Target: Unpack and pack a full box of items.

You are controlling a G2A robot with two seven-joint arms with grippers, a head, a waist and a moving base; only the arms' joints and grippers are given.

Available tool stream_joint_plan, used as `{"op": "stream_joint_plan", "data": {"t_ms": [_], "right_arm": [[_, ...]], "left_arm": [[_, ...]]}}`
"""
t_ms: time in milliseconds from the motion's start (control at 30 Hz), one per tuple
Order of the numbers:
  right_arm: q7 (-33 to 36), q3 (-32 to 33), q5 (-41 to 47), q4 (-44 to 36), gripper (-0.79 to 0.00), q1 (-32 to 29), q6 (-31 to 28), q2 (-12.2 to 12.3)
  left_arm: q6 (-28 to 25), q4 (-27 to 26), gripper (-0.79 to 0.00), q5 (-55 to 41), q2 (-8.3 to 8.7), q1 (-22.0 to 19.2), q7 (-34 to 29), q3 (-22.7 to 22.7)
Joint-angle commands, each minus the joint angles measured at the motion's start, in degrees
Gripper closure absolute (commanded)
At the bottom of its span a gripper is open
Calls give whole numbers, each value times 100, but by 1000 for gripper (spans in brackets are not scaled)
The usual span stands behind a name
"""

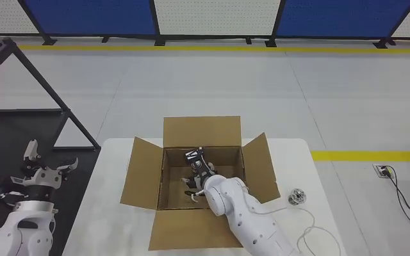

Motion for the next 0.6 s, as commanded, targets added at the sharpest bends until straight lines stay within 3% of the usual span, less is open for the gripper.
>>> {"op": "stream_joint_plan", "data": {"t_ms": [0,367,467,567], "right_arm": [[-106,-27,83,206,-785,89,5,-47],[-674,-74,512,1221,-760,533,-19,-303],[-763,-106,581,1412,-437,616,-58,-366],[-846,-120,645,1581,-308,689,-94,-422]], "left_arm": [[-6,-11,-785,4,0,8,6,-2],[-28,-14,-785,-22,5,63,-9,-62],[-19,-18,-785,-18,7,68,-7,-71],[-22,-13,-785,-24,9,70,-9,-89]]}}
